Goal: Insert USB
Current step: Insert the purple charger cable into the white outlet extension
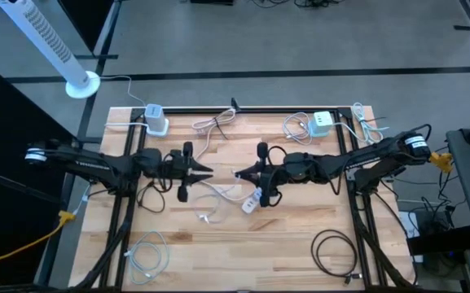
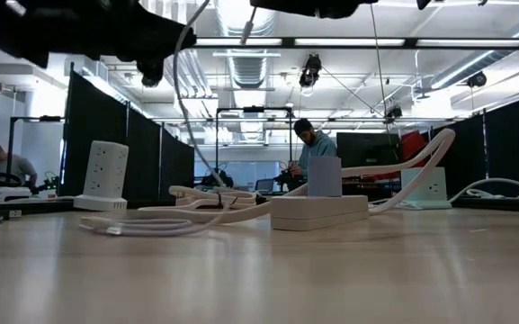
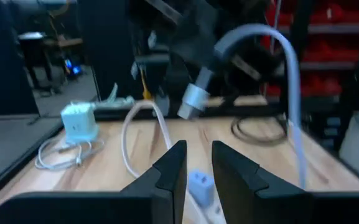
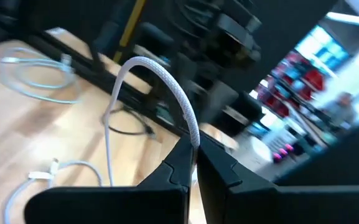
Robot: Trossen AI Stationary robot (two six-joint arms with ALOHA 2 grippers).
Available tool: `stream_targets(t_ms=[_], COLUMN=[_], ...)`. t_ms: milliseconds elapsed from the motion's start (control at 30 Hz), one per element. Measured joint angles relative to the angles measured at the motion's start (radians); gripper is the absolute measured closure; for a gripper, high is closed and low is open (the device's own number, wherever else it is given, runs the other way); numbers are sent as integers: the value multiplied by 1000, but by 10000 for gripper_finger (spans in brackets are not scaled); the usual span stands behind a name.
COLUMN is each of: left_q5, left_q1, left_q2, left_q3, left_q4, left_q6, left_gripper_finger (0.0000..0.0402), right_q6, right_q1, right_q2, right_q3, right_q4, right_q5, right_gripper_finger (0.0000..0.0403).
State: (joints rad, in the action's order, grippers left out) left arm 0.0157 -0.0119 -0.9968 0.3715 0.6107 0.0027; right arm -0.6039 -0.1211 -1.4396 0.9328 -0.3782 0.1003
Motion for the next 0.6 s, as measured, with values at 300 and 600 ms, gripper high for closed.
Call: stream_targets(t_ms=[300, 600], left_q5=[-11, -153], left_q1=[5, 20], left_q2=[-188, -282], left_q3=[-68, -13], left_q4=[418, 464], left_q6=[-29, -97], left_gripper_finger=[338, 303], right_q6=[-84, -114], right_q1=[6, 6], right_q2=[-8, -6], right_q3=[-1, -1], right_q4=[-64, -106], right_q5=[-48, -89], right_gripper_finger=[403, 403])
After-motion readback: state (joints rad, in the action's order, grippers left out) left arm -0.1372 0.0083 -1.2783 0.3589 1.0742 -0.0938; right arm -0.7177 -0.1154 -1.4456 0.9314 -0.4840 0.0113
